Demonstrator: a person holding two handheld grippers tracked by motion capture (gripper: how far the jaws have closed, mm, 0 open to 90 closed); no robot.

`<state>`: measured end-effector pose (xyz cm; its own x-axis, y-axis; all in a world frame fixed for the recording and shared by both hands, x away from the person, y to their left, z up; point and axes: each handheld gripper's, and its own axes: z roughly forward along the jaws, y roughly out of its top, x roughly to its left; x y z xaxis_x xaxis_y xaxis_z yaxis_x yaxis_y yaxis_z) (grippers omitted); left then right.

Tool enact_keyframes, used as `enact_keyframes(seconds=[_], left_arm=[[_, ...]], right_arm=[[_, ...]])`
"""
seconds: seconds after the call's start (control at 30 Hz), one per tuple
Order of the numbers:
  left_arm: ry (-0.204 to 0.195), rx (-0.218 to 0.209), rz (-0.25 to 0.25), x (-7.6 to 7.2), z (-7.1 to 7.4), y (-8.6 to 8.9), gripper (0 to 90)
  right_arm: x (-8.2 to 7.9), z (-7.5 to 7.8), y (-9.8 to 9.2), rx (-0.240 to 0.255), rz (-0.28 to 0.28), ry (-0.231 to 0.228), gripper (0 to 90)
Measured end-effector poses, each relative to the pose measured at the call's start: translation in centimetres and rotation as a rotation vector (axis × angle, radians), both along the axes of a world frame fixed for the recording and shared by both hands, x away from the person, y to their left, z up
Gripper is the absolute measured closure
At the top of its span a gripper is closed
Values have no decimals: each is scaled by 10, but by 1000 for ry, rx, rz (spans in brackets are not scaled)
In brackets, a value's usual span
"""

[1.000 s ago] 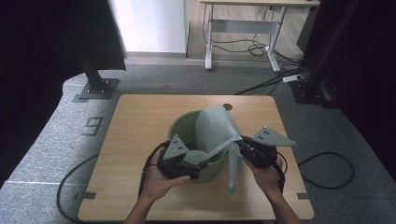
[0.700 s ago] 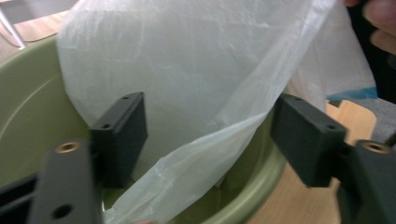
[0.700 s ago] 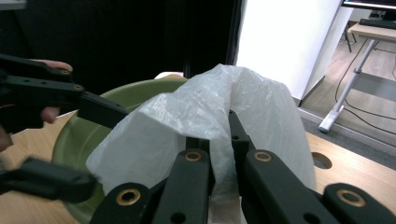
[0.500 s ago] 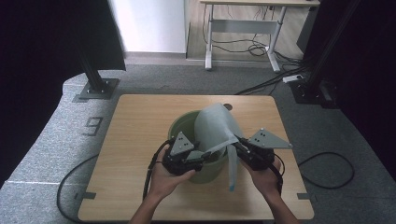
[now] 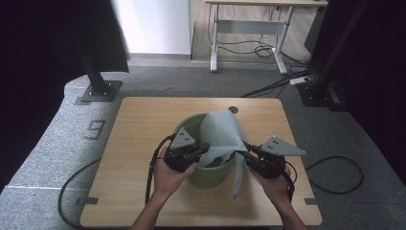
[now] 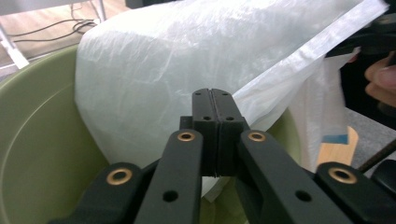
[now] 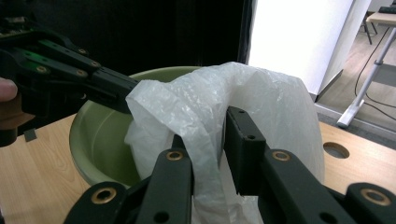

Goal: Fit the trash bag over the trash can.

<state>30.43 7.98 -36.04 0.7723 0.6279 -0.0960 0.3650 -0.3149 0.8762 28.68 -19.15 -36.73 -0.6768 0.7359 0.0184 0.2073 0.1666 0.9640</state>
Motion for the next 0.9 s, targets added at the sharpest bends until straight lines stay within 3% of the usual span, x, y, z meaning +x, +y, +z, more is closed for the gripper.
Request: enact_keyframes(seconds=[0.07,0.17,0.37,0.5,0.6,0.7,0.9], left_arm=[[6,2,-29,-2,0,-2,865],[7,7,-44,-4,-1,-6,688],[5,1,-75,-8,-5,-11,433],[-10,15,-77,-10,-6,-15,361],[-12,29,-64,-8,-9,-21,385],[-14,26,-58,-5,-12,-24,466],[12,4,-82,0,-12,-22,792]], right_arm=[[1,-1,-2,8,-3,5,810],[3,0,-5,24,-7,10,846],[7,2,-4,36,-16,13,869],[10,3,-3,38,-24,14,873],[9,5,0,43,-22,14,878],[7,7,4,42,-12,6,879],[4,8,7,31,6,8,825]])
